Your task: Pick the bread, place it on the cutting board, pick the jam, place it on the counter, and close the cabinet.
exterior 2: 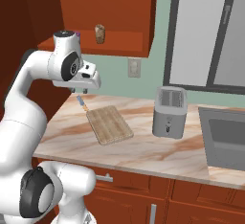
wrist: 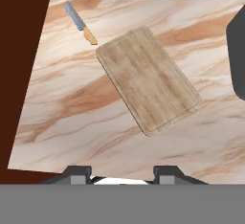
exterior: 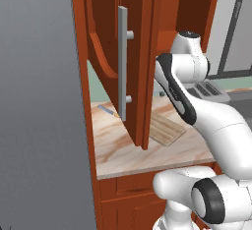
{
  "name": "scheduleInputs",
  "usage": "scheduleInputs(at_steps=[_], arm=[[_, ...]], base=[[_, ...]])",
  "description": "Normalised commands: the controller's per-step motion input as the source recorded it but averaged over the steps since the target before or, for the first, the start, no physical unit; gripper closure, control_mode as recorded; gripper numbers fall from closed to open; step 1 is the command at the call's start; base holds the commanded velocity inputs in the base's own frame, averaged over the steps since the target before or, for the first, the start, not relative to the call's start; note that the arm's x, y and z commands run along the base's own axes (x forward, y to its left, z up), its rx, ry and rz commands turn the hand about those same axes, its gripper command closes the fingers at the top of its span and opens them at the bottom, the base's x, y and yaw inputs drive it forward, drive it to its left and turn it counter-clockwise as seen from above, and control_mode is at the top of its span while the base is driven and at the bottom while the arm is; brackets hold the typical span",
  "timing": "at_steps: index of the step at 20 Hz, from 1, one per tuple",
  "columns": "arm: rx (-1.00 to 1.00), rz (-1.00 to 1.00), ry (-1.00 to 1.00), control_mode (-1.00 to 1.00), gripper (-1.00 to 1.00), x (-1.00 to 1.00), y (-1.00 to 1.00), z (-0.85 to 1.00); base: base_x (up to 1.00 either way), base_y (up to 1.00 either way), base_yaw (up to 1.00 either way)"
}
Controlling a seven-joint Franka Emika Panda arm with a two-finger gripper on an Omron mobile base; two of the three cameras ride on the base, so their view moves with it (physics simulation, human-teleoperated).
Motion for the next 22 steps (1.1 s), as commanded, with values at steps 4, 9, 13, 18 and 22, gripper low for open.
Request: scheduleInputs(at_steps=[4, 9, 13, 18, 22], arm=[[0.00, 0.00, -0.02, -1.00, -1.00, 0.00, 0.00, 0.05], [0.00, 0.00, -0.11, -1.00, -1.00, 0.00, 0.00, 0.20], [0.00, 0.00, -0.17, -1.00, -1.00, -0.02, 0.00, 0.32], [0.00, 0.00, -0.17, -1.00, -1.00, -0.01, 0.00, 0.35], [0.00, 0.00, -0.13, -1.00, -1.00, 0.00, -0.11, 0.44]], base=[[0.00, 0.00, 0.00], [0.00, 0.00, 0.00], [0.00, 0.00, 0.00], [0.00, 0.00, 0.00], [0.00, 0.00, 0.00]])
